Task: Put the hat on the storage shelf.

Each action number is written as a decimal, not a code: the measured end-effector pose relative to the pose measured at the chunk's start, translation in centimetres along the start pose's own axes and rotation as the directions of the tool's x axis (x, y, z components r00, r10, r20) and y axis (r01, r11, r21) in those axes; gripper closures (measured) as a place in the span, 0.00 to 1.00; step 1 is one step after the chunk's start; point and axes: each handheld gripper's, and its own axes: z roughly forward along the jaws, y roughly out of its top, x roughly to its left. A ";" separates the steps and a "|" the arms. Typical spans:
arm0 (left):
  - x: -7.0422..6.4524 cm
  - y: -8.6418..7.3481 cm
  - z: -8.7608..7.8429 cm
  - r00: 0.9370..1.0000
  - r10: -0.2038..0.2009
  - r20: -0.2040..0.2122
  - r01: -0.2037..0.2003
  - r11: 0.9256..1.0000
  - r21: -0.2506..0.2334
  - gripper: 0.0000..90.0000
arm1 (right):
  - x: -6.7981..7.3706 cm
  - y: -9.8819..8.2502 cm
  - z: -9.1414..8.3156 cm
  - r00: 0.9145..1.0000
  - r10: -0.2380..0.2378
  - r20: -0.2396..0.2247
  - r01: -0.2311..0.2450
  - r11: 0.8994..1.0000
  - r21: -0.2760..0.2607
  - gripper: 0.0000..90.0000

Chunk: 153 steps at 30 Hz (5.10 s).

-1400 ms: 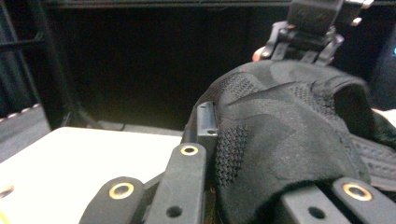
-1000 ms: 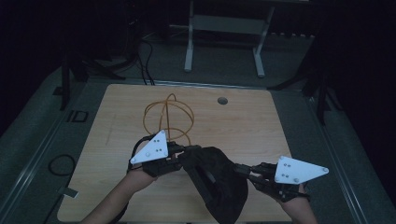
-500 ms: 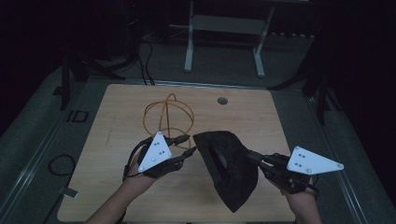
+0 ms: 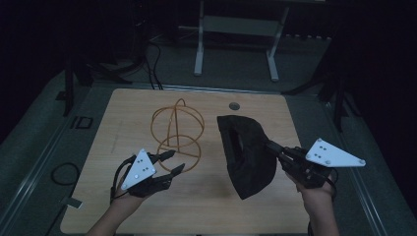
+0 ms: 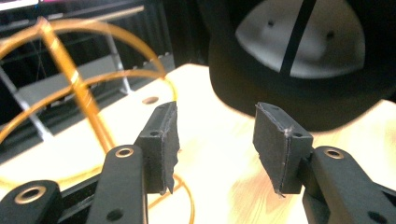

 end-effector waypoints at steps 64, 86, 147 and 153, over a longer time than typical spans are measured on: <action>2.6 -12.7 -3.3 0.928 -0.235 -0.289 0.239 0.971 -0.020 0.03 | 2.6 7.0 17.9 0.994 -0.047 -0.096 0.060 0.989 0.132 0.99; 2.4 -12.7 -3.5 0.936 -0.221 -0.275 0.223 0.975 -0.026 0.03 | 3.1 5.3 22.3 0.993 -0.002 -0.121 0.025 0.983 0.185 0.97; 1.8 -12.9 -2.9 0.950 -0.215 -0.229 0.225 0.974 0.018 0.03 | 1.8 0.4 17.7 0.968 0.019 -0.249 0.025 0.985 0.173 0.16; 1.8 -12.9 -2.9 0.950 -0.216 -0.227 0.227 0.974 0.020 0.03 | 1.9 -1.3 17.3 0.971 0.000 -0.241 0.048 0.980 0.194 0.16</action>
